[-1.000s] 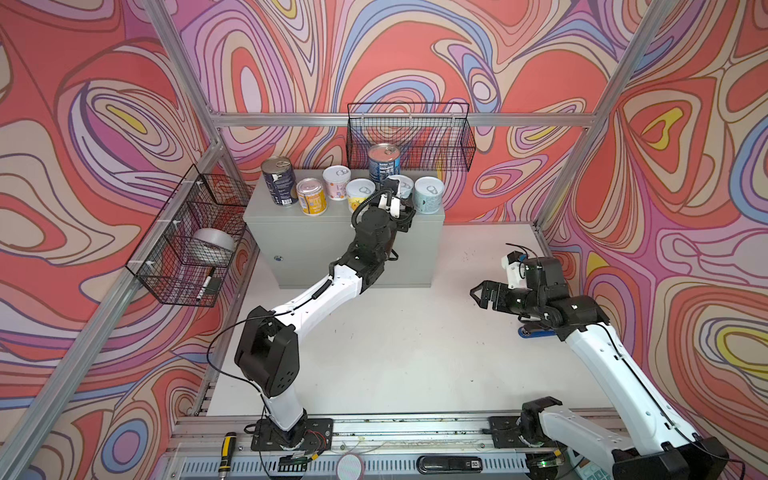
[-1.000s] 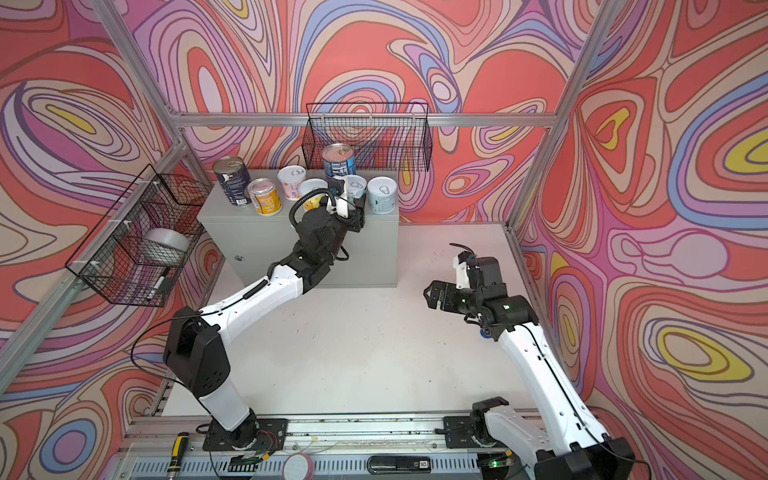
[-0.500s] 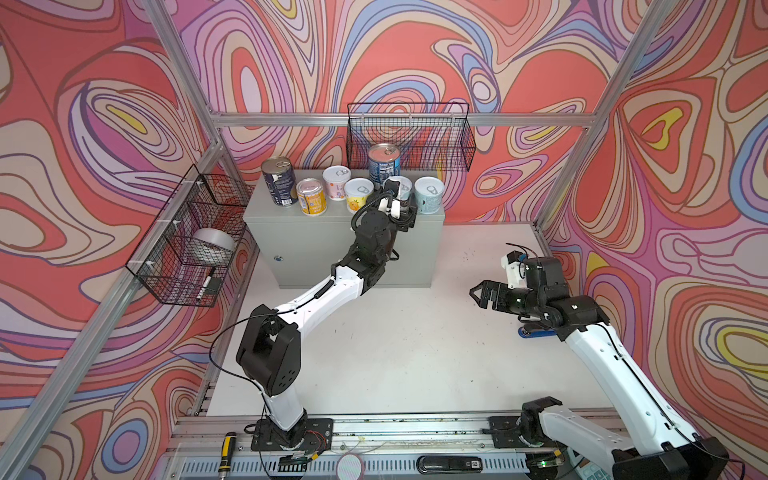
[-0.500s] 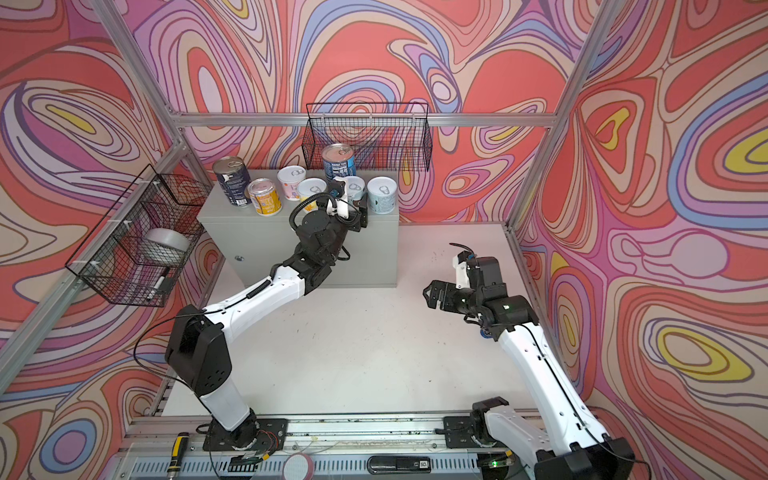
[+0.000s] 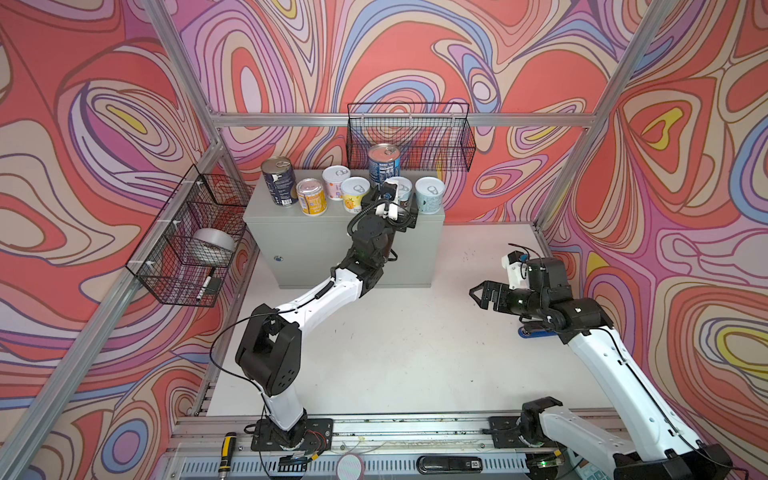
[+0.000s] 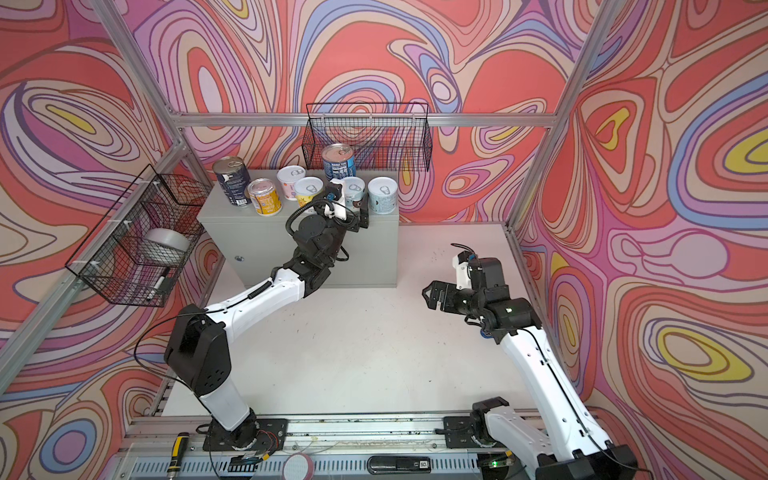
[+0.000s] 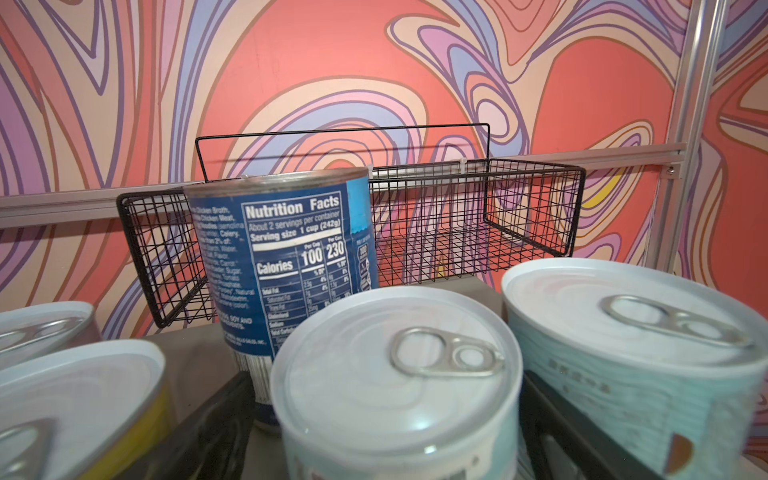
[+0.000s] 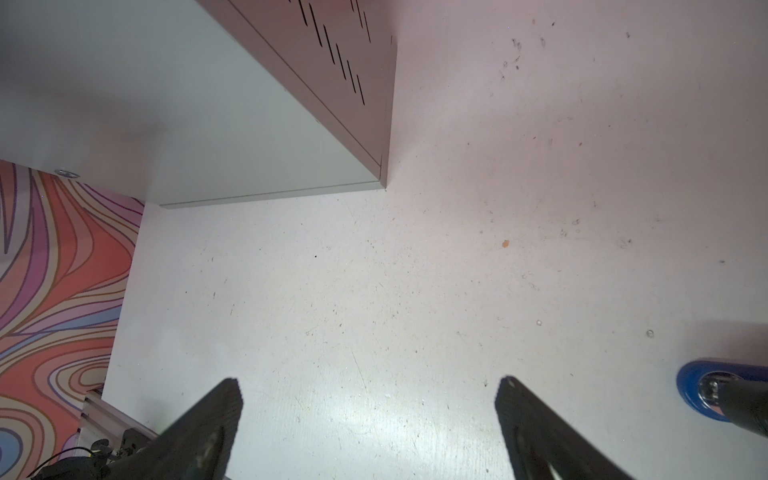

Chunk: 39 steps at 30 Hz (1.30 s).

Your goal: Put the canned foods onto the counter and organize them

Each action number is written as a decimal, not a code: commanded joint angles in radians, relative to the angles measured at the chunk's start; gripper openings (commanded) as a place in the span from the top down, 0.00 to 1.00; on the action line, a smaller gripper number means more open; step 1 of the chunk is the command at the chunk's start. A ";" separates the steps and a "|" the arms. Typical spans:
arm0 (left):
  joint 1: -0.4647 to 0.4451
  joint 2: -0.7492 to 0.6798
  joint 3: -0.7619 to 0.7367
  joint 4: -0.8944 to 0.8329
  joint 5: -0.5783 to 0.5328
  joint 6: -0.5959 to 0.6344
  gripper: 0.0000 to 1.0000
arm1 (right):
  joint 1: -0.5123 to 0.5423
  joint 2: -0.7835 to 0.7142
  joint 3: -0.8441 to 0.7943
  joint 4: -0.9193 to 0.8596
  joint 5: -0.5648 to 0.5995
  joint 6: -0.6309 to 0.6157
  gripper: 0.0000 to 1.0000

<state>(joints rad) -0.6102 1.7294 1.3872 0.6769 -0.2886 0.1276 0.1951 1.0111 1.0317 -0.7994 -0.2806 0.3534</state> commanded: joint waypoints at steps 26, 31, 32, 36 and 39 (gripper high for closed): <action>-0.108 -0.167 -0.231 0.017 -0.172 0.085 0.00 | -0.002 -0.040 -0.045 0.040 -0.037 0.014 0.02; -0.154 -0.215 -0.283 0.015 -0.276 0.114 0.00 | -0.002 -0.045 -0.055 0.060 0.010 0.031 0.01; -0.170 -0.234 -0.305 0.020 -0.353 0.125 0.00 | -0.002 -0.049 -0.058 0.070 0.021 0.029 0.02; -0.201 -0.377 -0.490 0.034 -0.463 0.098 0.00 | -0.001 -0.090 -0.108 0.159 0.163 0.042 0.02; -0.201 -0.497 -0.634 0.010 -0.513 0.086 0.00 | 0.000 -0.131 -0.164 0.251 0.301 0.106 0.01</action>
<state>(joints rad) -0.8169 1.3159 0.8268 0.6781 -0.6857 0.2169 0.1951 0.9157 0.9051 -0.6563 -0.1368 0.4068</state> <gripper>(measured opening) 0.999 0.984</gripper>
